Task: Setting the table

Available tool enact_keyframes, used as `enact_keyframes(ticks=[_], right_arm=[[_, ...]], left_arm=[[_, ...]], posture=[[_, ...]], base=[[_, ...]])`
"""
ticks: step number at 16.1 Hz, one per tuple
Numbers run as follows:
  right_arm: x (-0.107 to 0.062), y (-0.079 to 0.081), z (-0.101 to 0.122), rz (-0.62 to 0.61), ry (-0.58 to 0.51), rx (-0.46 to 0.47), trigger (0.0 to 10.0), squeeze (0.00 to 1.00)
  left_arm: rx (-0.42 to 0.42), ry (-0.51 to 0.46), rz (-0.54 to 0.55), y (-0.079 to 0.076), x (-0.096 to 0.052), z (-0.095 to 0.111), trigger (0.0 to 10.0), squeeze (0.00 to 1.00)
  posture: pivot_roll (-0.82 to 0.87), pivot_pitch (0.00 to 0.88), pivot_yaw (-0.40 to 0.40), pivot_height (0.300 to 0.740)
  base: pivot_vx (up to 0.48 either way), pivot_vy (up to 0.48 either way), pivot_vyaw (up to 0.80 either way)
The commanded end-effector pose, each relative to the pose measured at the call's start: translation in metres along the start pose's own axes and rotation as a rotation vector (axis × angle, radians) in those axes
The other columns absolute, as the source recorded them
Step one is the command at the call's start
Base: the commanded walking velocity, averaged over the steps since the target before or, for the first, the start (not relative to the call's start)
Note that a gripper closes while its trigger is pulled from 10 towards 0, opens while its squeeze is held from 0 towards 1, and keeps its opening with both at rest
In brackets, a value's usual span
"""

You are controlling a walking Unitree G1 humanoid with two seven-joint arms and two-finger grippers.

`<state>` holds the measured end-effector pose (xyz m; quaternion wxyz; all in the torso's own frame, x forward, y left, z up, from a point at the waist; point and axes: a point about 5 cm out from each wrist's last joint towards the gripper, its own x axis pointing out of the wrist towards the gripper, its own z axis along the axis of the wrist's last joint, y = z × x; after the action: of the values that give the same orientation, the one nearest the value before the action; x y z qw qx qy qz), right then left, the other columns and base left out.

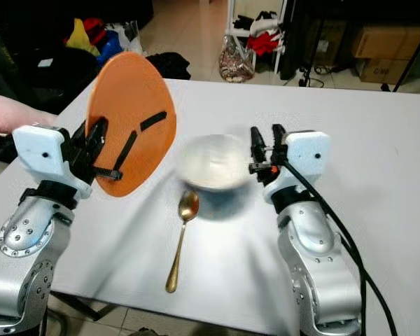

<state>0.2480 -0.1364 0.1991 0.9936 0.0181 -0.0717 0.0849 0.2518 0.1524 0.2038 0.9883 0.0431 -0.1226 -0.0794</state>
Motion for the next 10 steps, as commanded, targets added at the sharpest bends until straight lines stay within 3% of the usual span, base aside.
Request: enact_keyframes(ticks=[1,3,8,10], right_arm=[[0.0,0.006,0.005,0.025,-0.016,0.016,10.0,0.0],[0.0,0.007,0.005,0.027,-0.016,0.018,10.0,0.0],[0.001,0.008,0.007,0.043,-0.034,0.016,10.0,0.0],[0.0,0.008,0.01,0.046,-0.049,0.013,10.0,0.0]], left_arm=[[0.015,-0.034,0.026,0.008,-0.001,0.008,10.0,0.0],[0.014,-0.034,0.025,0.009,-0.002,0.008,10.0,0.0],[0.006,-0.047,0.033,0.01,-0.002,0.011,10.0,0.0],[-0.006,-0.088,0.029,0.008,-0.004,0.018,10.0,0.0]], posture=[[-0.12,0.0,0.075,0.74],[-0.12,0.0,0.075,0.74],[-0.11,0.0,0.069,0.74],[-0.12,0.0,0.068,0.74]], base=[[0.0,0.48,-0.57],[0.0,0.48,-0.67],[0.0,0.48,0.0],[0.0,0.0,0.0]])
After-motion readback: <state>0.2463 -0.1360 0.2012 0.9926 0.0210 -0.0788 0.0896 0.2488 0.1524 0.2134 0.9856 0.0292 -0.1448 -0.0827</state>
